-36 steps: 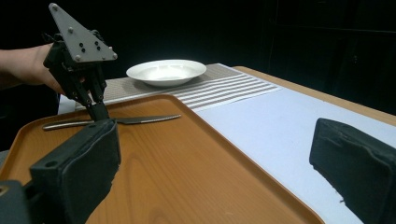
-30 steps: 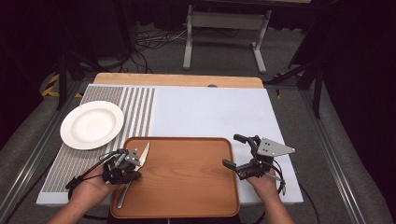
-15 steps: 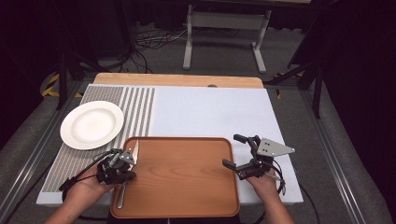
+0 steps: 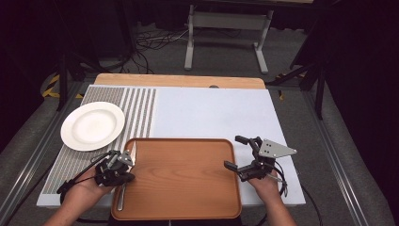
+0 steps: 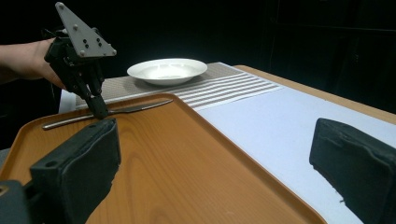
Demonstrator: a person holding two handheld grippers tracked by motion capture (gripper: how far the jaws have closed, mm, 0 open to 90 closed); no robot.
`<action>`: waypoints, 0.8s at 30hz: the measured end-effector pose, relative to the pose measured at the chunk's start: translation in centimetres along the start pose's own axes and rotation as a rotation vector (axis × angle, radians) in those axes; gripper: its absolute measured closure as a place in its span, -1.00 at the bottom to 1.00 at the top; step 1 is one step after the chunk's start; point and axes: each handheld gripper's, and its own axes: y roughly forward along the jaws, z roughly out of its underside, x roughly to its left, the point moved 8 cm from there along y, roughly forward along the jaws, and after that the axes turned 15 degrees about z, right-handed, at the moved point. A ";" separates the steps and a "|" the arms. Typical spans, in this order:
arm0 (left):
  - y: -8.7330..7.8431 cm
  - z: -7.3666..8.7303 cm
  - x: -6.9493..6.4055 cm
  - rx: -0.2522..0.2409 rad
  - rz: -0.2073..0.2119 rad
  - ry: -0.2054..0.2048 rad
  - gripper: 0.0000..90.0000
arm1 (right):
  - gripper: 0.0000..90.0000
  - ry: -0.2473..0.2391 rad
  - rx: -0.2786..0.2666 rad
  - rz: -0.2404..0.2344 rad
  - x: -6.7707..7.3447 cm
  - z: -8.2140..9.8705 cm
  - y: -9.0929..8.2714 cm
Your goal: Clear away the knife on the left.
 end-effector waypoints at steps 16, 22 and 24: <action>-2.7 -2.3 0.1 -0.275 -0.005 0.097 -0.39 | -0.94 -0.001 -0.002 0.001 0.0 0.0 0.0; -3.9 -2.6 0.3 -0.393 -0.013 0.119 -0.66 | -0.94 0.000 -0.002 0.001 0.1 0.0 0.0; -4.3 -2.7 0.3 -0.435 -0.020 0.131 -0.70 | -0.94 -0.001 0.002 -0.002 0.1 0.0 0.0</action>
